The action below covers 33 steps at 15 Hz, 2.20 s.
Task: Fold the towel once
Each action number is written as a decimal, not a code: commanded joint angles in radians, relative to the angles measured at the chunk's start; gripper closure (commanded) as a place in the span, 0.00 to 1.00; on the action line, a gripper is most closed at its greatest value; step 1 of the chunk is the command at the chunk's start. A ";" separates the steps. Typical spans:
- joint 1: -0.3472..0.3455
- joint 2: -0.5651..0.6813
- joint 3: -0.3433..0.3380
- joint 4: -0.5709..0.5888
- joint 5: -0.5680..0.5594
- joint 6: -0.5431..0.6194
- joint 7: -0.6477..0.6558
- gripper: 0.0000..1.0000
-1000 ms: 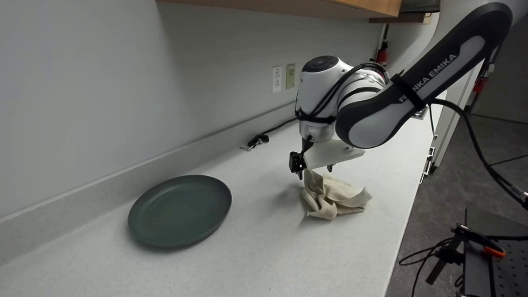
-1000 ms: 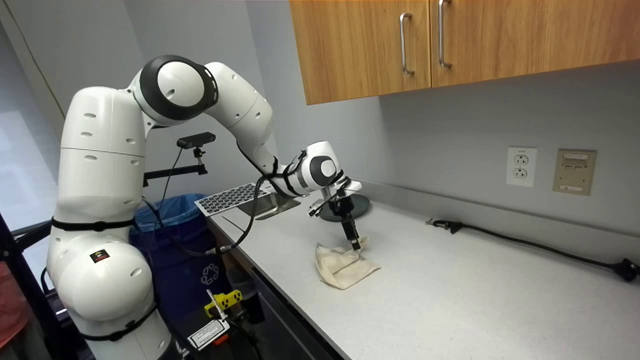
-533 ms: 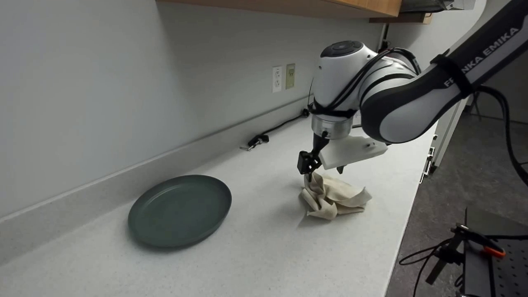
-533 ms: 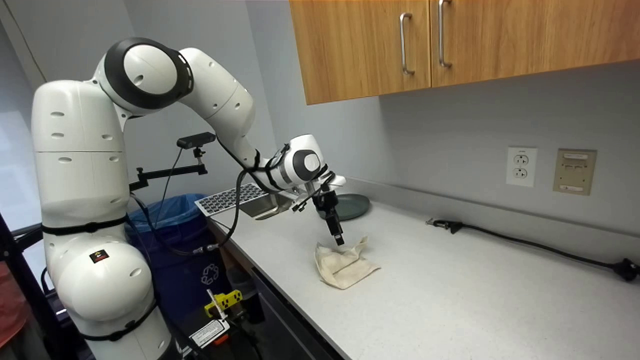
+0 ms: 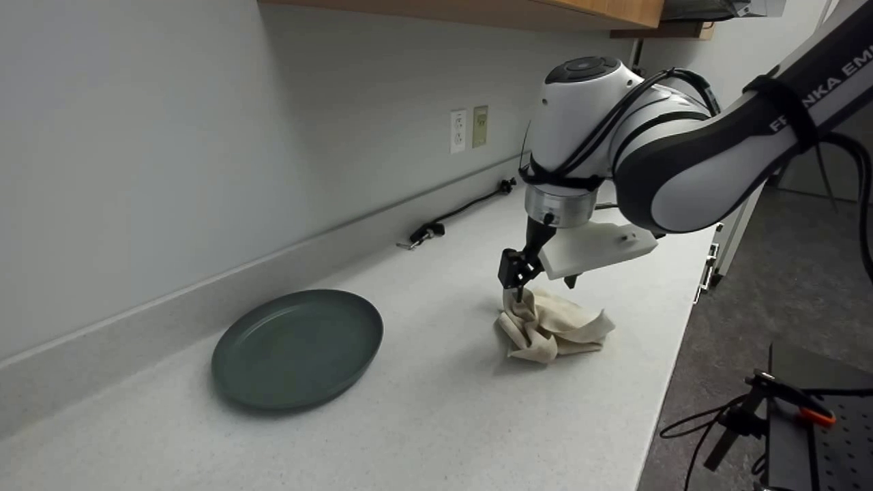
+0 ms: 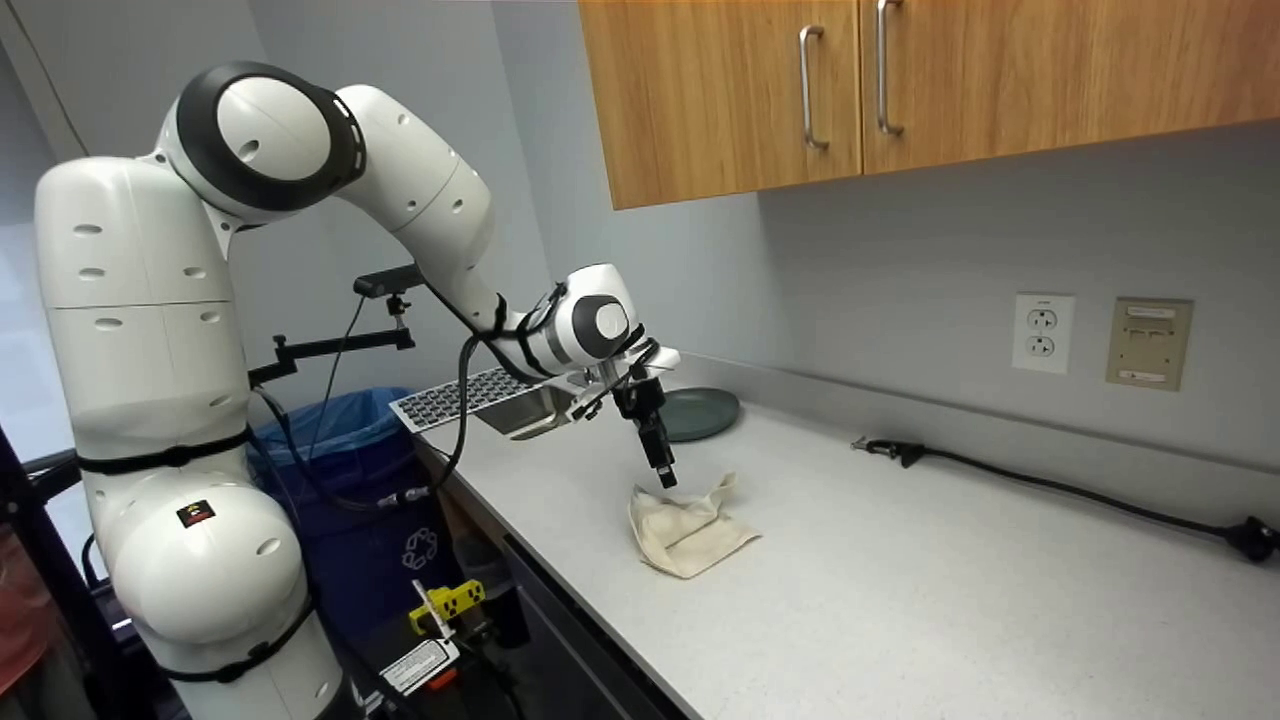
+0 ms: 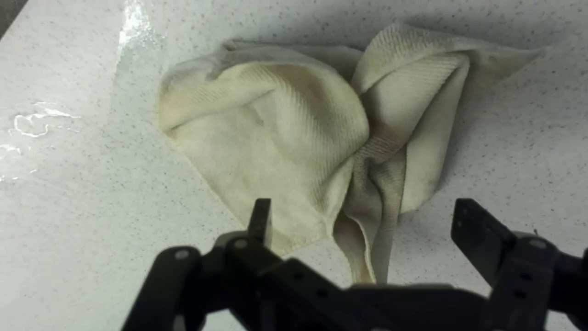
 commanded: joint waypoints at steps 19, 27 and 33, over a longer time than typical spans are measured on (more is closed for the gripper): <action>-0.112 -0.077 0.039 -0.032 -0.008 -0.038 -0.019 0.00; -0.118 -0.146 0.055 -0.083 0.039 -0.083 -0.099 0.00; -0.149 -0.229 0.071 -0.151 0.151 -0.117 -0.312 0.00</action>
